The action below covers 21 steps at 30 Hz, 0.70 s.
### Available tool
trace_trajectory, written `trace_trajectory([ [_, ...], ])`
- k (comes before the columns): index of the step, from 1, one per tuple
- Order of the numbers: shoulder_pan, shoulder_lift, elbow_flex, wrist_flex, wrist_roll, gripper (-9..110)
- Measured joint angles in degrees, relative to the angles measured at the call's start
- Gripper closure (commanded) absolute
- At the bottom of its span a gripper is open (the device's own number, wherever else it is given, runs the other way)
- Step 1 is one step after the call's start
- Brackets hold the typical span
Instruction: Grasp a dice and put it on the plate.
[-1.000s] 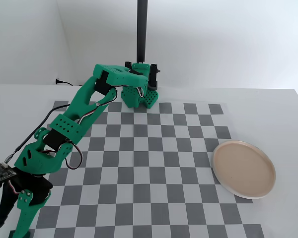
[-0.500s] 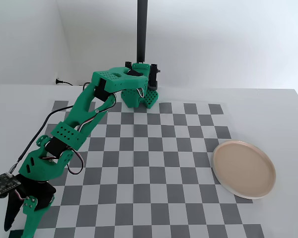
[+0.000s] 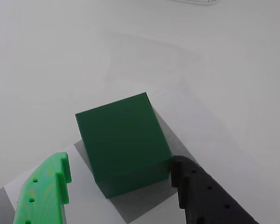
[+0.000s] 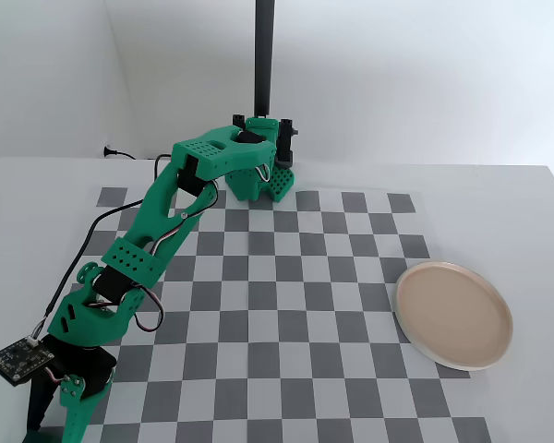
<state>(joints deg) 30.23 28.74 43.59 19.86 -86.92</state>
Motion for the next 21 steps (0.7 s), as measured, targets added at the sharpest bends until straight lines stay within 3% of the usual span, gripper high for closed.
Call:
trace_trajectory([
  [21,-0.3,-0.7,-2.2,-1.1,1.2,83],
])
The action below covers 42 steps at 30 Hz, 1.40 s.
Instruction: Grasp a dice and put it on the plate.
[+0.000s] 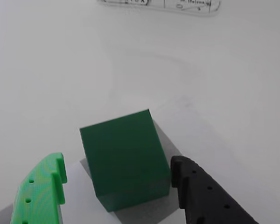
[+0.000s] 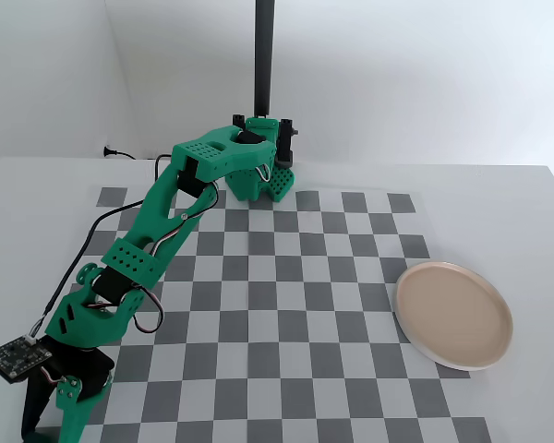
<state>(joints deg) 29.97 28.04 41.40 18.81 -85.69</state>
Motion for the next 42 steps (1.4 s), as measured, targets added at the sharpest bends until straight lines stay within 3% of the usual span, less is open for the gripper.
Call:
trace_trajectory([
  [42,0.1,-6.8,-7.8,2.5,-1.2,88],
])
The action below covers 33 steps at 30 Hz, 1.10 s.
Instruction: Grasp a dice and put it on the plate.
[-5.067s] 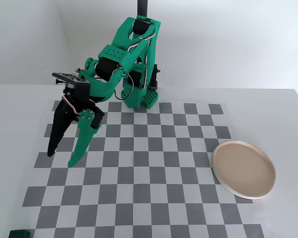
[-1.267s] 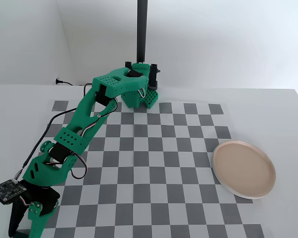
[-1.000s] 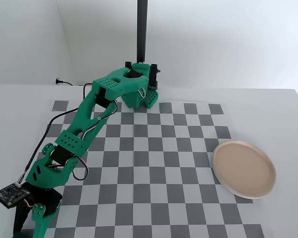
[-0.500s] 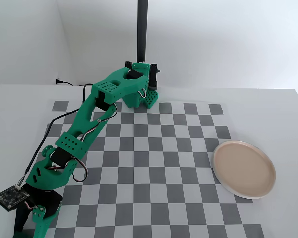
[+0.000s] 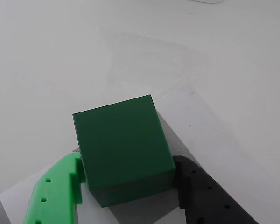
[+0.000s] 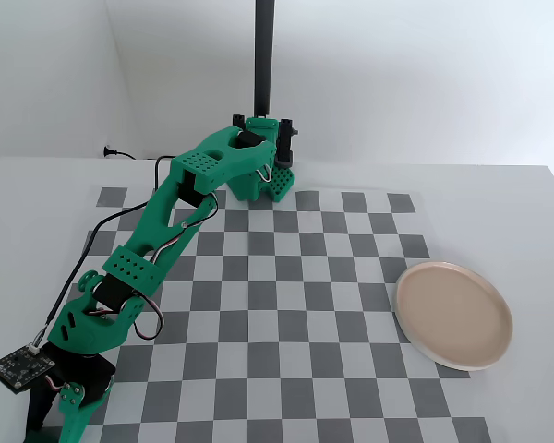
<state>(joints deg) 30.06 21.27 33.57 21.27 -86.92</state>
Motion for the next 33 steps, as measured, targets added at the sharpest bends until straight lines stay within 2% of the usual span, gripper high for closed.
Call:
trace_trajectory([
  [16,0.0,0.0,0.0,0.1,0.0,89],
  [28,-0.5,0.0,0.0,0.4,1.1,105],
  [33,-0.7,0.0,0.0,0.4,1.2,105],
])
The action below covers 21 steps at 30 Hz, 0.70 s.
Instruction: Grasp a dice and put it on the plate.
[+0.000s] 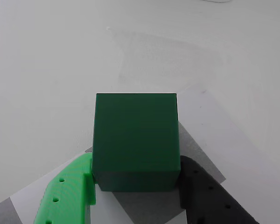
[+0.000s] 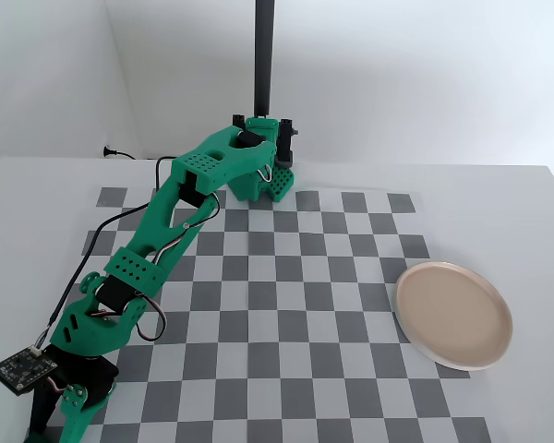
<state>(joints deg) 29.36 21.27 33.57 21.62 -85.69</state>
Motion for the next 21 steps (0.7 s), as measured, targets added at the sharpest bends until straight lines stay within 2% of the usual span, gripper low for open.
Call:
trace_trajectory([
  [21,-2.6,0.5,-0.3,1.9,3.5,106],
])
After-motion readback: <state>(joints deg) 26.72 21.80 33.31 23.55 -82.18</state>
